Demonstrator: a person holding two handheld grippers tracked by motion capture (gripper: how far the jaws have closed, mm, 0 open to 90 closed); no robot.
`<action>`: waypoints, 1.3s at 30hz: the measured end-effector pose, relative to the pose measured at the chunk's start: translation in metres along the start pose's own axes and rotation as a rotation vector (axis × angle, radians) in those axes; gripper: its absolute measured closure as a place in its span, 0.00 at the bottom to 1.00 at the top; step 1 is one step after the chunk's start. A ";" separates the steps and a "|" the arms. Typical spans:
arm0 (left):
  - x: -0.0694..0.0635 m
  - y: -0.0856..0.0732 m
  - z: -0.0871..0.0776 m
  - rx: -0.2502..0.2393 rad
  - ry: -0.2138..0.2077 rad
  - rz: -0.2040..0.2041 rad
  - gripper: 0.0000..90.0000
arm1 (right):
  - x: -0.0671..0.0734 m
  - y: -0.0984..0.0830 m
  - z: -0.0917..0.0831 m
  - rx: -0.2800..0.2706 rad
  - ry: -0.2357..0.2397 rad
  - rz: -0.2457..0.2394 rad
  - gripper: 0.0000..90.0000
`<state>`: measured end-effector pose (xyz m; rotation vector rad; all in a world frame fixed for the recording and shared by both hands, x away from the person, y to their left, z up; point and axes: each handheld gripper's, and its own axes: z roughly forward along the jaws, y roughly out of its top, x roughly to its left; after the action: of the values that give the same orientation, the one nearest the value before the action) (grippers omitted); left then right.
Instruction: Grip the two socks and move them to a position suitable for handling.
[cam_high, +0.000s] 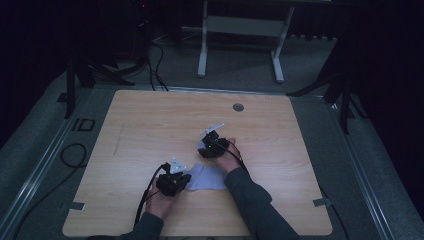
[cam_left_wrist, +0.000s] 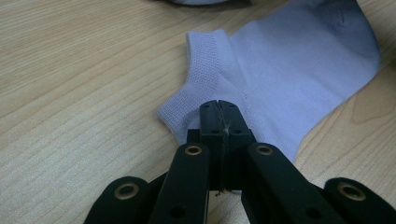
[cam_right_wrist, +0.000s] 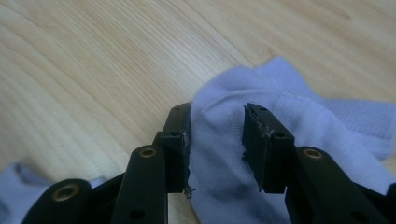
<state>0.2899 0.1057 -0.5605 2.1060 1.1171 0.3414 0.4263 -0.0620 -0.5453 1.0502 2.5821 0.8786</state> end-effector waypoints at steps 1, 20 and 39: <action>0.000 0.000 0.000 0.000 0.000 0.000 0.99 | -0.001 0.000 0.000 -0.003 0.008 0.008 0.71; 0.001 0.001 -0.001 0.003 0.000 -0.025 0.98 | 0.000 -0.012 -0.019 -0.021 0.119 -0.099 0.95; 0.021 0.043 0.011 -0.065 0.041 -0.051 0.99 | 0.003 -0.022 -0.032 -0.033 0.154 -0.170 0.95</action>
<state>0.3350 0.1013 -0.5401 2.0188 1.1659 0.3933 0.3989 -0.0863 -0.5334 0.7678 2.7219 0.9899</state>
